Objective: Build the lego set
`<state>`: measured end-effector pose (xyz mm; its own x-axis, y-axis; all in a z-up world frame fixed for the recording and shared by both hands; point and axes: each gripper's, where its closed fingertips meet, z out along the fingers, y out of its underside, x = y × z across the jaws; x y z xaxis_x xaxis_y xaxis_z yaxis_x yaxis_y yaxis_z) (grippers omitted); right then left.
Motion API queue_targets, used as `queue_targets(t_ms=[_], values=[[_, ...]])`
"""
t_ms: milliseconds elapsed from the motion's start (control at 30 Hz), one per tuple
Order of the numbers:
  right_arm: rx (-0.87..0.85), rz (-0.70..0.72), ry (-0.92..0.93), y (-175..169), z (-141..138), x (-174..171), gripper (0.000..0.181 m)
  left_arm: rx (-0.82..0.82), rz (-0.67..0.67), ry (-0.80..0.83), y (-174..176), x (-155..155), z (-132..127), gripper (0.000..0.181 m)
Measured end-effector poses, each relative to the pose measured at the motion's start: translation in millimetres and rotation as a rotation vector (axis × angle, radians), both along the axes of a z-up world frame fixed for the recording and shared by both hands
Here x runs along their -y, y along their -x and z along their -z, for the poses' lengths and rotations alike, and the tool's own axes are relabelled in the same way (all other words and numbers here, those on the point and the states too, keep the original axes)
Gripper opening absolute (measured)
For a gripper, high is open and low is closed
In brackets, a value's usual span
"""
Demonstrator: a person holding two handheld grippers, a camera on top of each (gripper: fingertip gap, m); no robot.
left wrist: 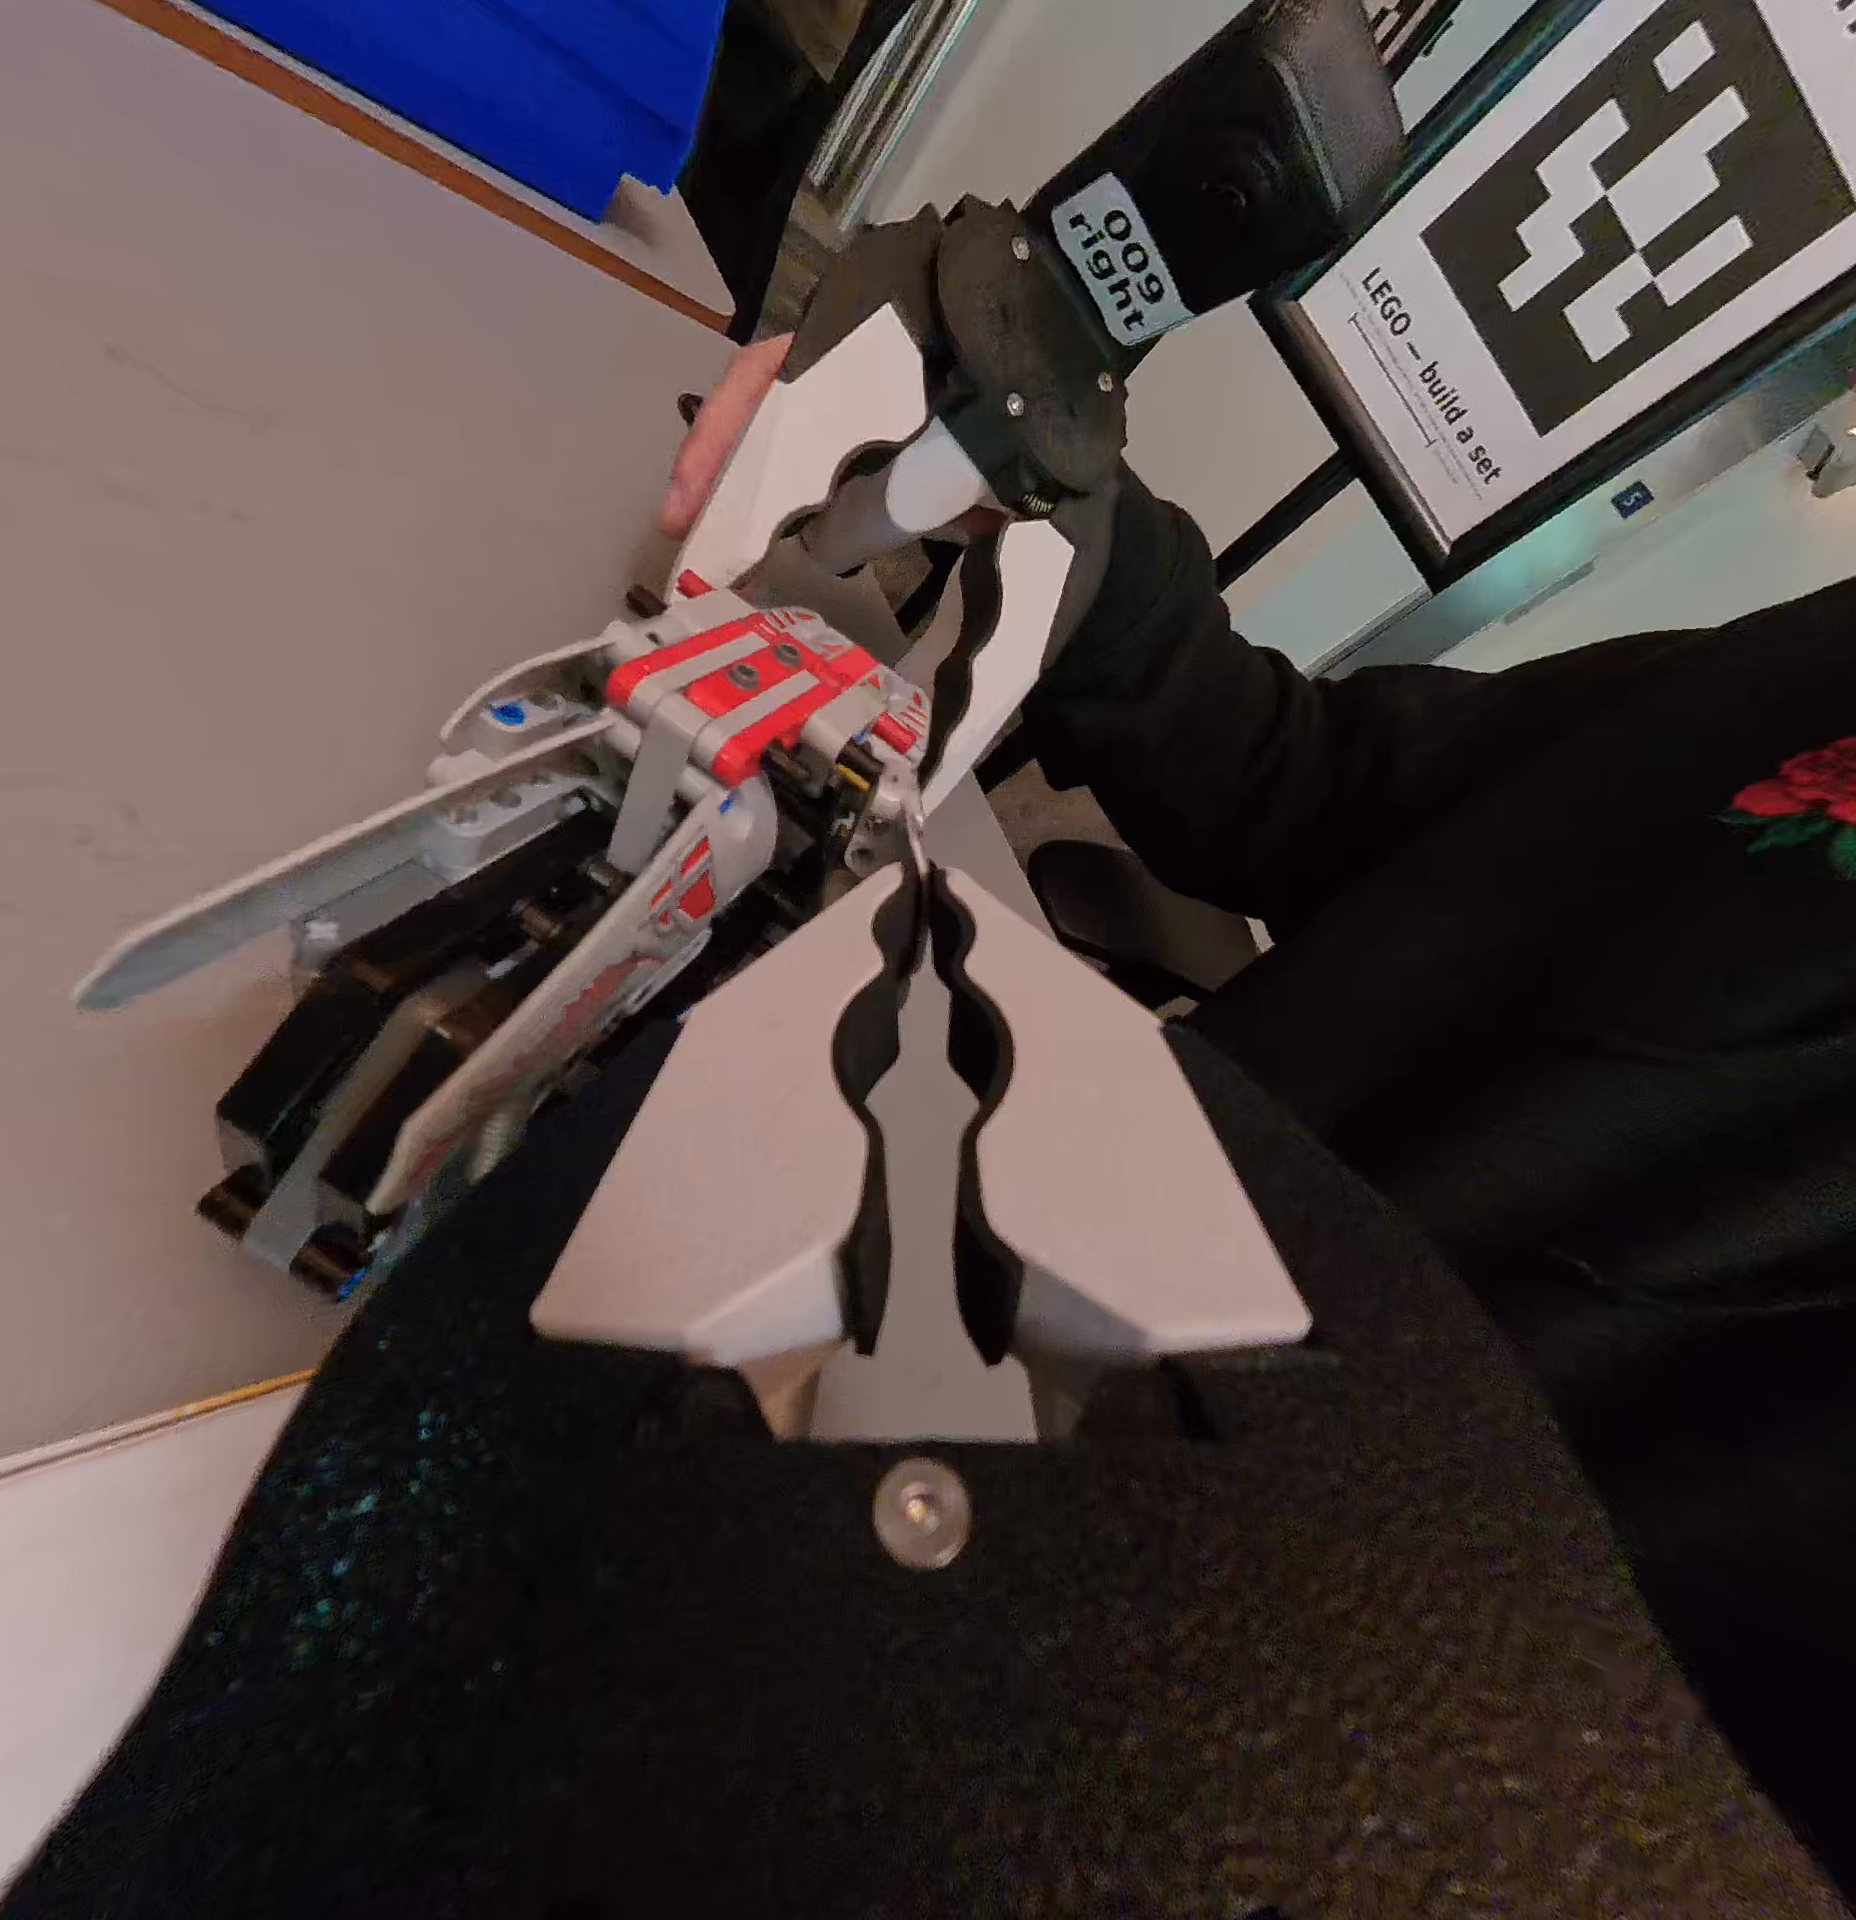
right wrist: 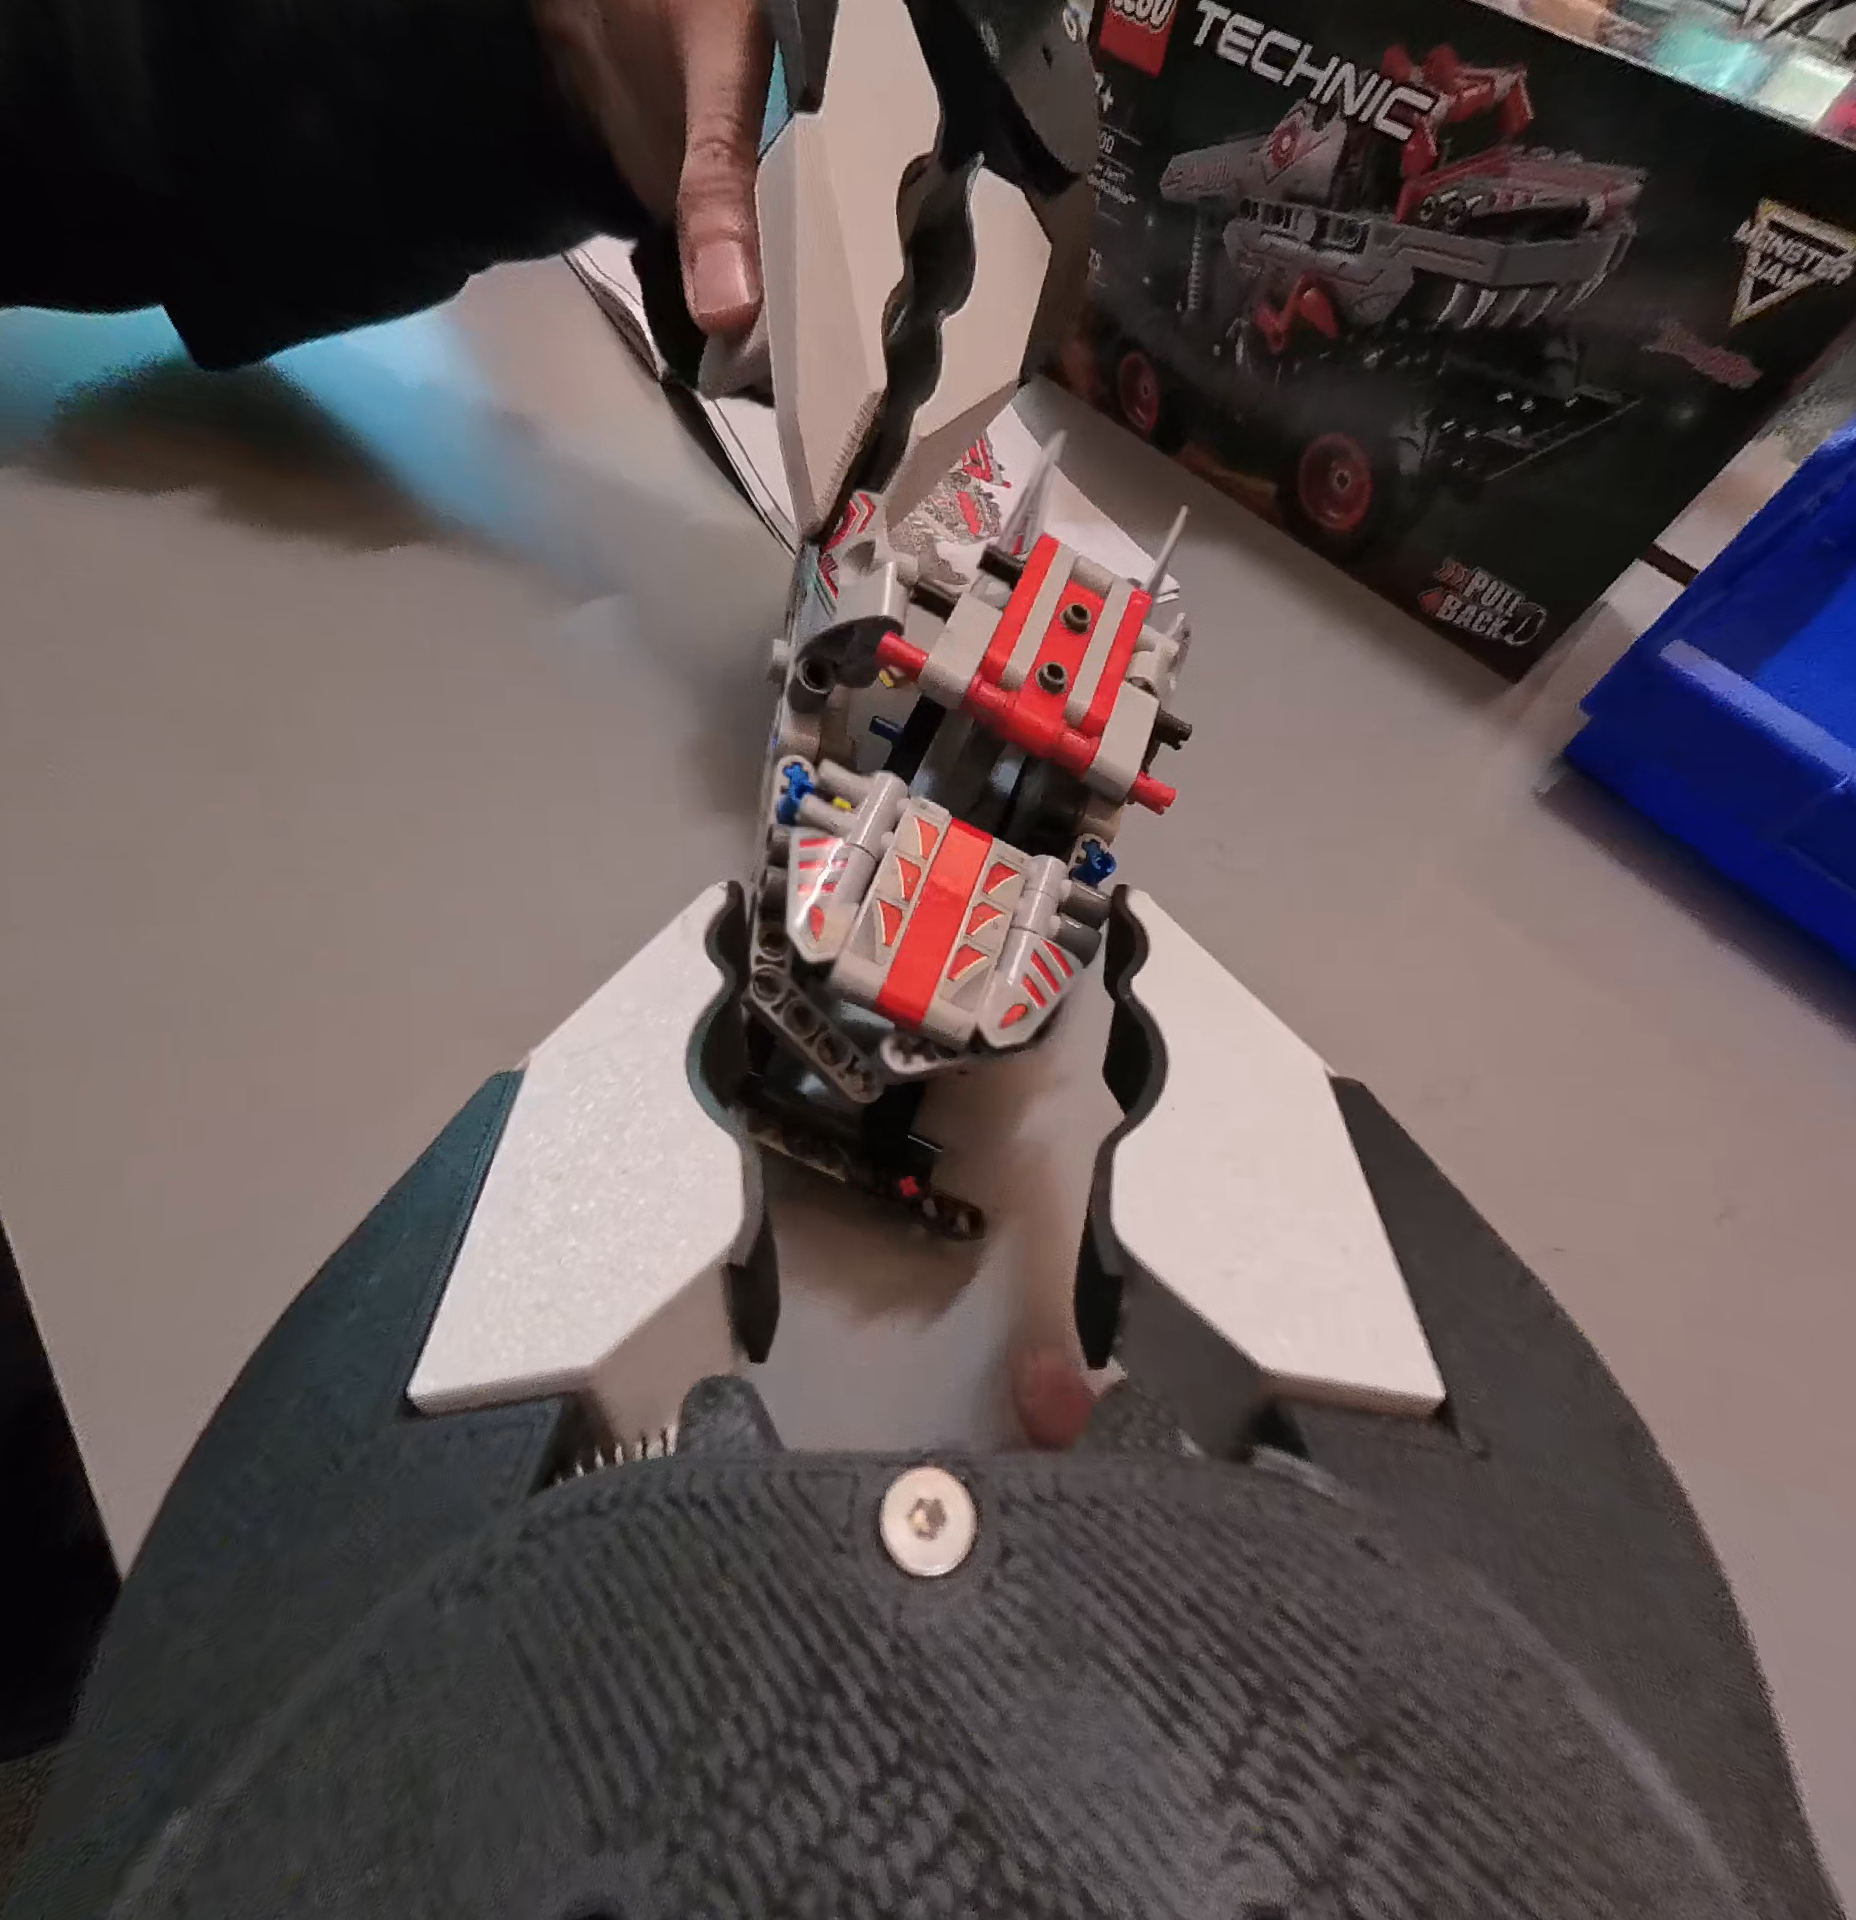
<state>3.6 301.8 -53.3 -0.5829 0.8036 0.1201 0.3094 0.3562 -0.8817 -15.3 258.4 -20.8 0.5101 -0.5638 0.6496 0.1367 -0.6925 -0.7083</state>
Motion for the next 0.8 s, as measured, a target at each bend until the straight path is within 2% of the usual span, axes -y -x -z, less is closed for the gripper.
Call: queue_targets(t_ms=[100, 167, 267, 333, 400, 500, 700, 733, 767, 800], values=[[0.006, 0.023, -0.023, -4, -2, -2, 0.069, 0.01, -0.019, -0.01, 1, 2, 1, 0.0], [-0.045, 0.117, -0.104, -3, -16, -13, 0.087, 0.011, -0.021, -0.012, 2, 6, 4, 0.0], [-0.155, 0.145, -0.188, -3, -39, -4, 0.084, 0.006, -0.02, -0.011, 4, 11, 9, 0.0], [-0.139, 0.134, -0.175, 1, -37, 3, 0.086, 0.017, -0.015, -0.016, 5, 11, 10, 0.0], [-0.078, 0.13, -0.113, 7, -25, 3, 0.079, 0.032, -0.02, -0.029, 6, 8, 8, 0.0], [-0.022, 0.085, 0.024, 6, -20, 8, 0.062, 0.049, -0.019, -0.033, 9, 5, 6, 0.0], [-0.065, 0.077, -0.014, 2, -23, 4, 0.063, 0.036, 0.067, 0.019, 10, -3, 5, 0.0], [-0.04, 0.028, -0.021, -3, -20, 10, 0.082, 0.048, 0.079, 0.04, 11, -6, 4, 0.0], [-0.023, 0.029, -0.032, -5, -17, 10, 0.087, 0.06, 0.094, 0.059, 12, -10, 2, 0.0], [-0.006, 0.038, -0.059, -6, -13, 7, 0.083, 0.071, 0.105, 0.07, 14, -14, 0, 0.0]])
